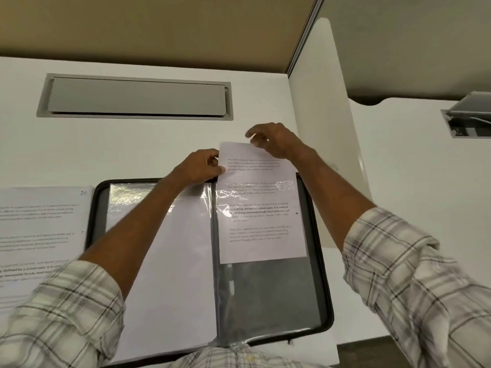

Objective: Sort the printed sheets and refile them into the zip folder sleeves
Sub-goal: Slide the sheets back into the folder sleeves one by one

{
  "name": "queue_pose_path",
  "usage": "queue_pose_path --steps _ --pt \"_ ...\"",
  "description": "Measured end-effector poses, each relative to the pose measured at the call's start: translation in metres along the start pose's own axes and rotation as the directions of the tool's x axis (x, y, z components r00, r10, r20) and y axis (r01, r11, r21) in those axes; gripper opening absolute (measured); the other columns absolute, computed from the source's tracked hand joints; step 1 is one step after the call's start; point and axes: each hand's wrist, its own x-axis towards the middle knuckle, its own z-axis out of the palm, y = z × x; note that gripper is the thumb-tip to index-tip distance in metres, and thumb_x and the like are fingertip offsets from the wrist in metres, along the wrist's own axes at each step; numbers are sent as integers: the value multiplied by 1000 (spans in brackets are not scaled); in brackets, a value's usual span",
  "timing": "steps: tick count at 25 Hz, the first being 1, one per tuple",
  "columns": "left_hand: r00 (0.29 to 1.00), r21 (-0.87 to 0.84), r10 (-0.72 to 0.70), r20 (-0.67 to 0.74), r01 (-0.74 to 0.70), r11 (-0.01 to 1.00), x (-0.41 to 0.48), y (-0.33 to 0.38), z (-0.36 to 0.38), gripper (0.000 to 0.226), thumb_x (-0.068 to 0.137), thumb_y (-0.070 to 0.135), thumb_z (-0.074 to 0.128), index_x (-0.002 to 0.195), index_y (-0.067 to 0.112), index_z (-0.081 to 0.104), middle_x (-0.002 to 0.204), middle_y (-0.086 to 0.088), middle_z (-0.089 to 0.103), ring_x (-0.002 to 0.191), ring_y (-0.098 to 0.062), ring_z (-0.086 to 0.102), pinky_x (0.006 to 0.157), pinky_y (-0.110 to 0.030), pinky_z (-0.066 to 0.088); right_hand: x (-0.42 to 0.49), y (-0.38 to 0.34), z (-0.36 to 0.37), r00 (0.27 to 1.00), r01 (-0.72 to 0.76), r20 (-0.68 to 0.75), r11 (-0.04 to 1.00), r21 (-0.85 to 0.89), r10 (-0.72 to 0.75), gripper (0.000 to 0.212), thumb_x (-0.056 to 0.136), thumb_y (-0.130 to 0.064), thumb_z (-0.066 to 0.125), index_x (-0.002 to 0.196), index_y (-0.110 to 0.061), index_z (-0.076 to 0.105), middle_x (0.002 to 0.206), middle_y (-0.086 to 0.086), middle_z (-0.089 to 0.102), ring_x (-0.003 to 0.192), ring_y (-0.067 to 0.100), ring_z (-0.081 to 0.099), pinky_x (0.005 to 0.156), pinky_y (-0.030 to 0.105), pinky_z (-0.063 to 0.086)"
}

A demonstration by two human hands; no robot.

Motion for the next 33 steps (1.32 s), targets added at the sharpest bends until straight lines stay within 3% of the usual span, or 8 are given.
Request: queue_pose_path --steps 3,5,9,15,21,24,29,33 --pt "938 22 170 -303 -171 985 -33 -1 33 42 99 19 66 139 14 55 123 -6 60 99 -19 64 94 -47 57 10 -4 -8 993 56 108 998 -16 -54 17 95 -9 68 106 -19 76 108 0 75 102 17 68 98 37 54" --pt "896 73 225 -383 -214 974 -71 -4 72 54 102 24 62 151 14 43 149 -8 46 133 -21 50 115 -42 44 13 -7 -8 978 80 196 997 -15 -76 18 96 -11 68 112 -16 75 111 -1 73 105 17 67 96 29 51" --pt "905 165 265 -334 -221 961 -143 -10 147 76 103 35 62 164 14 22 173 -1 13 159 -18 10 129 -39 15 15 -14 -3 958 150 256 986 -70 -128 22 98 -15 67 118 -14 73 116 2 72 104 16 63 97 33 50" --pt "913 347 371 -170 -297 890 -198 -20 206 73 106 47 52 164 19 20 173 2 10 160 -18 7 129 -46 17 11 -24 14 844 161 533 975 -152 -56 19 96 -18 69 115 -17 74 109 -3 70 99 15 62 96 33 48" --pt "903 456 409 -133 -311 834 -201 -27 211 72 106 45 52 164 14 22 173 -3 13 160 -21 8 129 -46 15 -3 -23 14 867 65 497 998 -22 -46 19 90 -18 77 109 -19 78 102 -5 75 86 7 64 80 19 47" --pt "909 492 401 -119 -297 819 -199 -25 209 72 106 49 48 164 15 21 173 -3 10 160 -19 4 128 -43 9 -14 -21 17 792 -7 610 1000 -20 18 15 88 -15 78 98 -26 78 90 -4 76 75 11 62 76 25 53" --pt "904 482 409 -123 -305 821 -200 -22 209 73 107 51 45 164 14 19 173 -4 11 160 -19 4 130 -43 8 -32 -29 29 711 -93 698 995 -27 85 31 84 -17 83 114 -16 77 100 -2 78 85 11 71 82 25 60" --pt "900 513 419 -120 -305 802 -197 -21 217 74 106 53 45 163 12 23 173 -6 14 160 -21 6 129 -47 11 -32 -36 23 732 -87 674 995 -56 102 28 89 -19 79 117 -18 76 104 -2 76 90 13 72 88 30 60"
